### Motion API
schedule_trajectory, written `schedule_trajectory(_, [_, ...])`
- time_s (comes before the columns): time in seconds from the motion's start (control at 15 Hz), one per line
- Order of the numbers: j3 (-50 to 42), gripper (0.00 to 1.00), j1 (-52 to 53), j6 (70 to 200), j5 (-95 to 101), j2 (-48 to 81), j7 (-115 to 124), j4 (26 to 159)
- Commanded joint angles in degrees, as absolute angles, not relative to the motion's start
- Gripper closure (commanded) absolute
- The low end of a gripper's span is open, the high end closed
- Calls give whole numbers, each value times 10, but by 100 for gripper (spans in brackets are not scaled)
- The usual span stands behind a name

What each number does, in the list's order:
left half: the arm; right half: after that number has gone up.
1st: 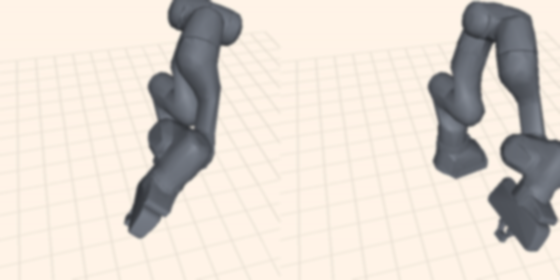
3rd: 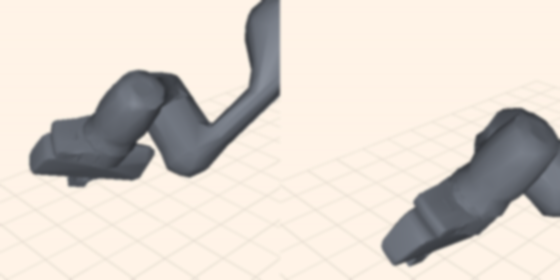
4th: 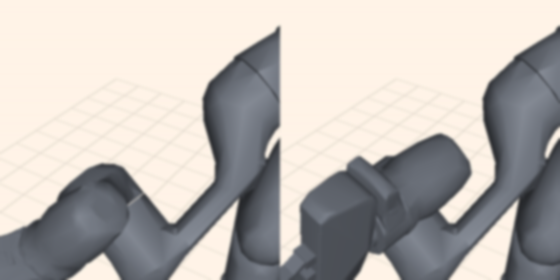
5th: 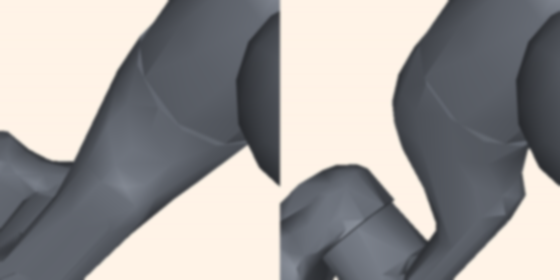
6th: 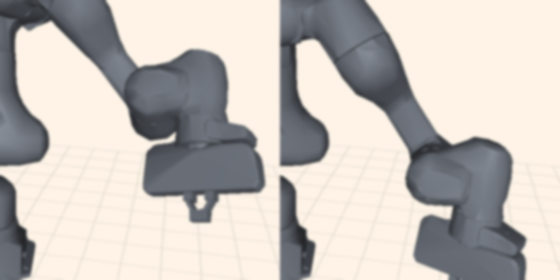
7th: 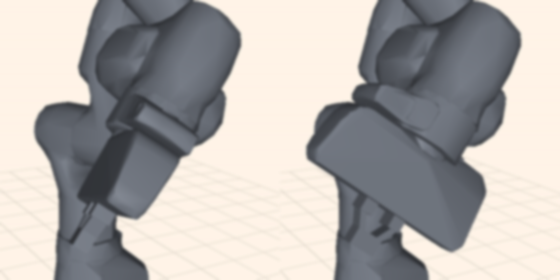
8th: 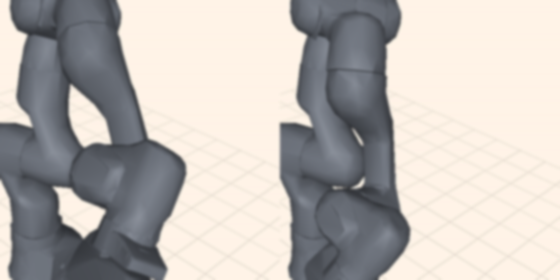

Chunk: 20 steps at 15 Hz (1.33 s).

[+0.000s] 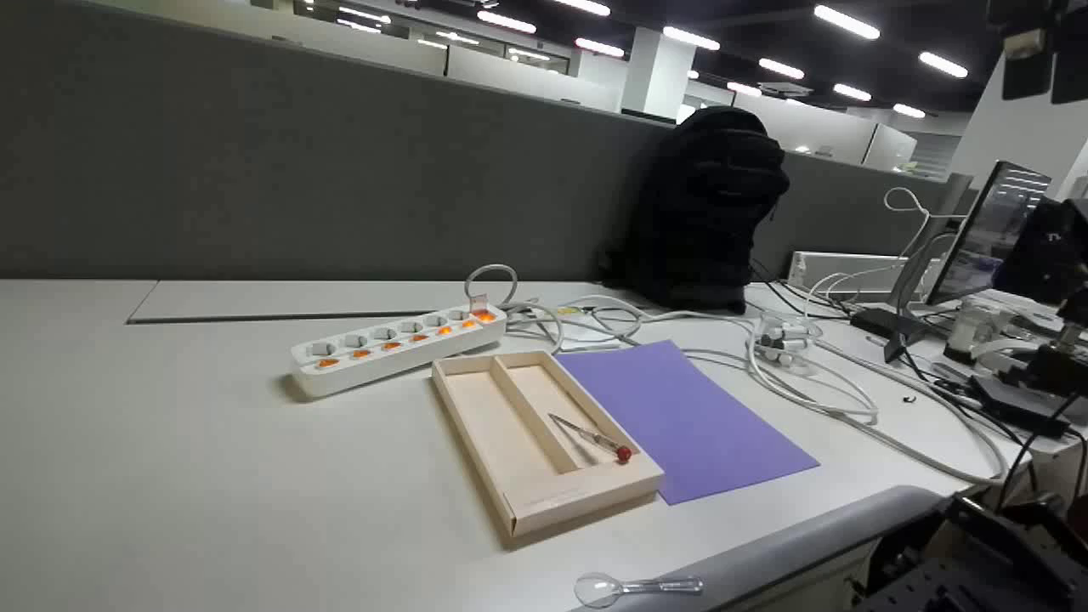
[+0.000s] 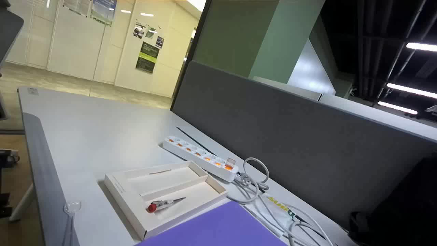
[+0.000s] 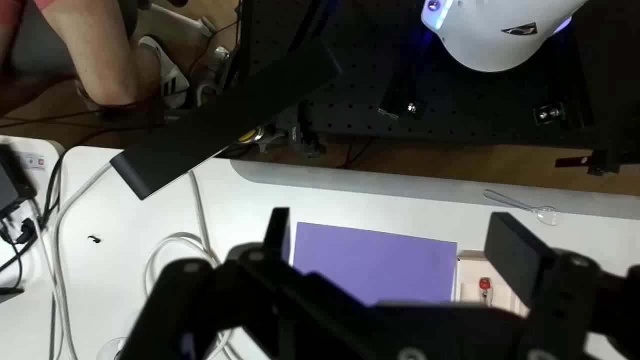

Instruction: Put the screwdriver in the box on the blue cloth

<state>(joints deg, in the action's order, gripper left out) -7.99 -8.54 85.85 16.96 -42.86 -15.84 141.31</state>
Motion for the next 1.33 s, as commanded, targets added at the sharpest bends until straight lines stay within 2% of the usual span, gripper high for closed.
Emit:
schedule_trajectory(0.0, [-91, 0, -69, 855, 176, -430, -150, 1412])
schedule_trajectory(0.8, [-91, 0, -69, 855, 176, -430, -150, 1412])
schedule_trajectory(1.27, [-84, 0, -81, 1012, 184, -401, -72, 1451])
